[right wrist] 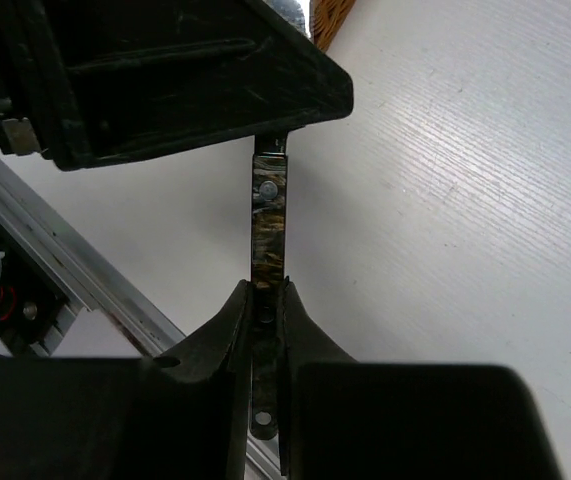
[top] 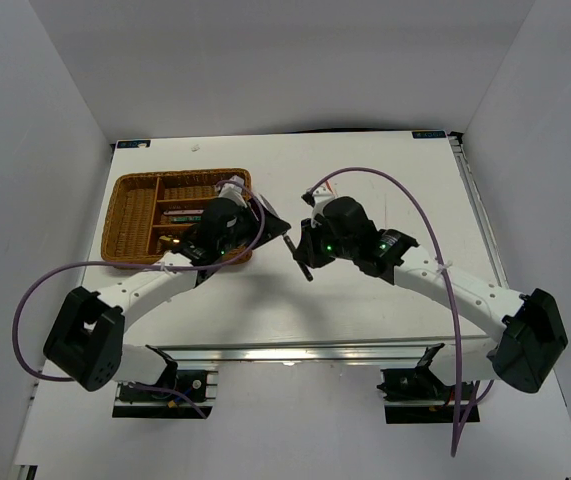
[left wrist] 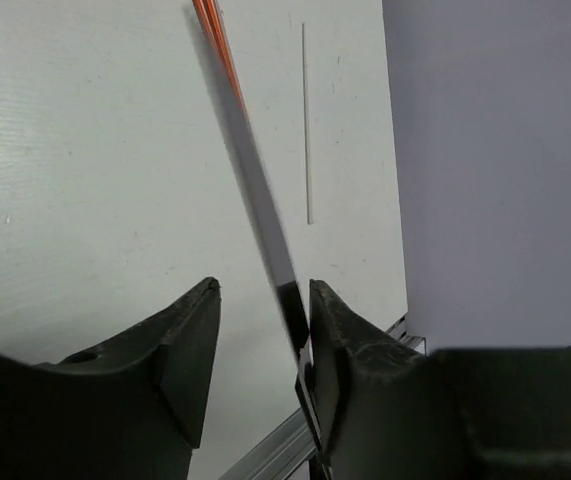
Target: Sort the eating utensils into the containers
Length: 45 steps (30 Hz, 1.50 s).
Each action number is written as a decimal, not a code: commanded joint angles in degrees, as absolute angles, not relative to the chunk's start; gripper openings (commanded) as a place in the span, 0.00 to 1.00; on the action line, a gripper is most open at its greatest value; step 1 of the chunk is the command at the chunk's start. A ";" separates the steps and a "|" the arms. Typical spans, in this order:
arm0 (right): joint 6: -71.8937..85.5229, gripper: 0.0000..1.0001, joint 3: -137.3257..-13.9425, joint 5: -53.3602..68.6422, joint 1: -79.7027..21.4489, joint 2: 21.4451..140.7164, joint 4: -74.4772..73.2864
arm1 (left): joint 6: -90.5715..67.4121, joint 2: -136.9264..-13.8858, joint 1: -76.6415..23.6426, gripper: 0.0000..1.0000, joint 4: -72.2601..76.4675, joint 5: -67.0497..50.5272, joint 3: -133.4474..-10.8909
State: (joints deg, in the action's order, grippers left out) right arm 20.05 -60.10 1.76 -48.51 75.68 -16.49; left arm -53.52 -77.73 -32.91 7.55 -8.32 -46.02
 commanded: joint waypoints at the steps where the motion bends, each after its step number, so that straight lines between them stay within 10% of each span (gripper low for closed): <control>1: 18.46 0.00 -61.52 5.09 -48.87 74.71 -16.08 | -54.23 -78.39 -33.57 0.50 10.11 -7.91 -48.60; 5: 18.37 0.00 -61.96 2.73 -48.87 75.67 -17.66 | -53.62 -79.89 -33.92 0.00 9.85 -7.74 -50.27; 7: 18.98 0.00 -61.79 0.80 -48.87 75.59 -18.02 | -53.53 -79.63 -33.93 0.00 7.75 -5.99 -51.23; 12: 21.27 0.89 -60.65 -7.89 -48.43 72.78 -19.77 | -54.40 -78.05 -32.96 0.00 2.29 5.53 -53.26; 25: 21.71 0.89 -55.82 -14.24 -41.13 62.58 -26.54 | -68.81 -89.11 -6.27 0.00 -1.06 9.23 -64.94; 37: 17.84 0.89 -54.14 -14.68 -39.29 61.17 -27.69 | -75.76 -113.62 -1.58 0.01 -4.04 8.79 -83.22; 45: 16.61 0.89 -52.38 -14.68 -38.94 61.35 -26.63 | -78.57 -113.03 -1.58 0.37 -0.44 8.96 -77.79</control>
State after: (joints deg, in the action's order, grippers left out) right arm 18.09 -52.75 -13.82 -39.31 62.17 -27.42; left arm -77.14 -117.08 -1.61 -2.35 8.84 -79.26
